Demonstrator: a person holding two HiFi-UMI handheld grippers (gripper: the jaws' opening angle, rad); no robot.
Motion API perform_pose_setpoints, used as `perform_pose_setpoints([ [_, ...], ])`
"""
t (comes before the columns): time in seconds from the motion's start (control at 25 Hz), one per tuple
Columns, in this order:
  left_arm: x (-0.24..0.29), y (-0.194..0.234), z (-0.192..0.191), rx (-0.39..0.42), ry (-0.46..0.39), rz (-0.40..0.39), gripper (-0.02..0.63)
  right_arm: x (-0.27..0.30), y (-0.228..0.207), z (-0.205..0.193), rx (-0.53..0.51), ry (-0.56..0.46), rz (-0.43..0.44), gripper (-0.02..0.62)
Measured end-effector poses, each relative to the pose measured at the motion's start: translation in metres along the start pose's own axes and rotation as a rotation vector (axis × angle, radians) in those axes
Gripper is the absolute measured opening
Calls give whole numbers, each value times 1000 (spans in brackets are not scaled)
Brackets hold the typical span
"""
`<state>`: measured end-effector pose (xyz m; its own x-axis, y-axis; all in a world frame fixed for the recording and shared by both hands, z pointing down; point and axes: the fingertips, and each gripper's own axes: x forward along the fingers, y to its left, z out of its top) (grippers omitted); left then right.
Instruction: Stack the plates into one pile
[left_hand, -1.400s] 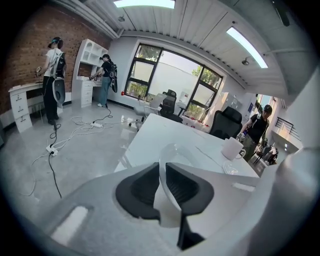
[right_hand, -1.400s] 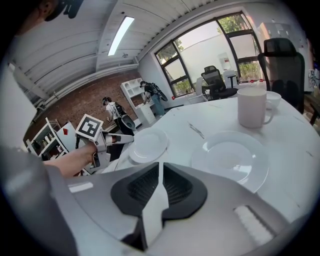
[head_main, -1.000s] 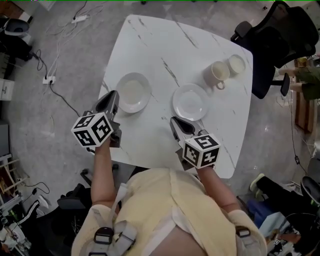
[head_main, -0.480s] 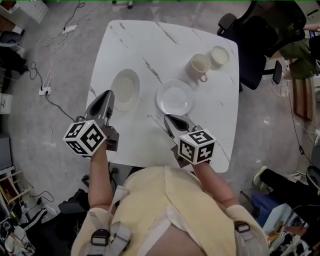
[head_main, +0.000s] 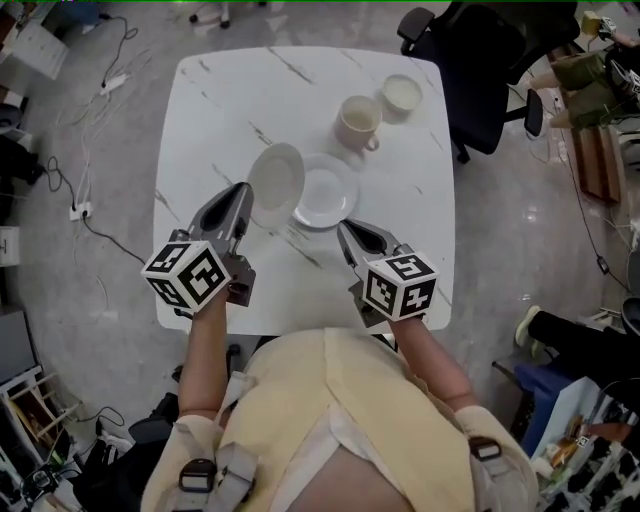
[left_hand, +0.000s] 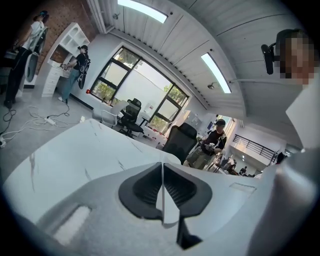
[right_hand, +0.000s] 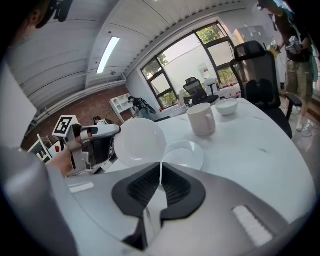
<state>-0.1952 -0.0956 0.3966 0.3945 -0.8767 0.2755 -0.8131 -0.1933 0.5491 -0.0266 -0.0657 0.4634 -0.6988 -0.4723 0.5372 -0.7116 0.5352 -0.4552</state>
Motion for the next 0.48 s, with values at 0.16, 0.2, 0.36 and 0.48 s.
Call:
perform_pose_setpoints([
  [0.16,17,-18,-14,-7,39,-42,9,-13,-15,-2,27,-20,-40,9],
  [0.2,21,-21,-17,-13,45,-51,9,-15,-18,-3,31,-23,-47,9],
  [0.36,35,-33,-27,-25,64,-81,9,-26,-27,-8,49,-35,-72,9],
  [0.48,46,-41,-36,-31,79,-92,9,-33,-32,-11,62,-43,-88,9],
])
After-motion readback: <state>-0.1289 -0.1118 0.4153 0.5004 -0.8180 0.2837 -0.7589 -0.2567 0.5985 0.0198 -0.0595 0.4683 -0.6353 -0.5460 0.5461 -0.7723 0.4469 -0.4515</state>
